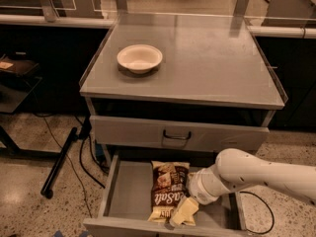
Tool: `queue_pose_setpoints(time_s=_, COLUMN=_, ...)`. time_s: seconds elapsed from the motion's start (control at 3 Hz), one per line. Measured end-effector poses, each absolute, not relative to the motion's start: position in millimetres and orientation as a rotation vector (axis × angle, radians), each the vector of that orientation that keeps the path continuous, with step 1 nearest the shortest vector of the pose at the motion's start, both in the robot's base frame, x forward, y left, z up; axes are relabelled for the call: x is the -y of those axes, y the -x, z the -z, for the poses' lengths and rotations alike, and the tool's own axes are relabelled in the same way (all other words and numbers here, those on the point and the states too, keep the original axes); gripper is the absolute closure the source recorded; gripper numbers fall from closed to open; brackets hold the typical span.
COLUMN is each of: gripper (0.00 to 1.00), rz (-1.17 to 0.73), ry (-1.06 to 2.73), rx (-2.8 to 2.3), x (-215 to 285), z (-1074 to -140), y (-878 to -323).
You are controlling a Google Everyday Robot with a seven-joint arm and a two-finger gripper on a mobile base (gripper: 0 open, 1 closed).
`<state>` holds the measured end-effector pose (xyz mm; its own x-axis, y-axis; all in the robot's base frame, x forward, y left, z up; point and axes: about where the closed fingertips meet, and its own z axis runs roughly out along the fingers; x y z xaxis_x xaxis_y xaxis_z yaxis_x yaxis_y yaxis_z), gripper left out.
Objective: Pick brown chip bag from middle drawer and place on counter
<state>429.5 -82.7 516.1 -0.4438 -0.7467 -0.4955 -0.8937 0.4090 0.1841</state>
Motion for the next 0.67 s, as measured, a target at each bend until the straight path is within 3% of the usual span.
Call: queue_pose_setpoints(time_s=0.67, gripper=0.00, rz=-0.598, ry=1.429, rx=-2.280, x=56.2, z=-504.5, y=-432.5)
